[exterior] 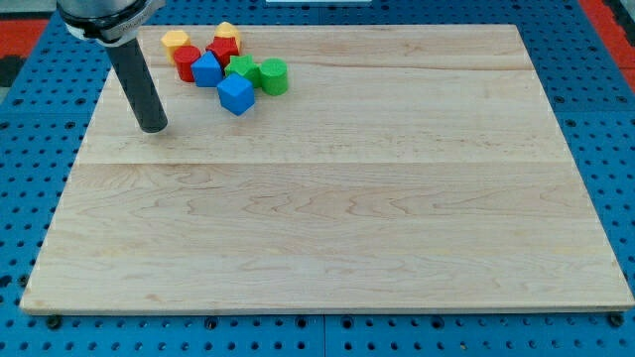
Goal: Separate the blue triangle from the group of blocks
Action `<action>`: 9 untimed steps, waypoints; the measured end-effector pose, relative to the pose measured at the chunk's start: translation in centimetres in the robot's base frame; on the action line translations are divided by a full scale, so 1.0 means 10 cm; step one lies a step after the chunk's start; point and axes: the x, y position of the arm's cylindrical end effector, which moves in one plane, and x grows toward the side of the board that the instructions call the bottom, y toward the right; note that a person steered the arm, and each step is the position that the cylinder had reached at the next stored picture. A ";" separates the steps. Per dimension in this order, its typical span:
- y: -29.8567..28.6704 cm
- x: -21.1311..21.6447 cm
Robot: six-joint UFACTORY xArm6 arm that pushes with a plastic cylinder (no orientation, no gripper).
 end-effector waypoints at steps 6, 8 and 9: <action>0.94 -0.33; 0.93 -0.39; 0.70 -0.46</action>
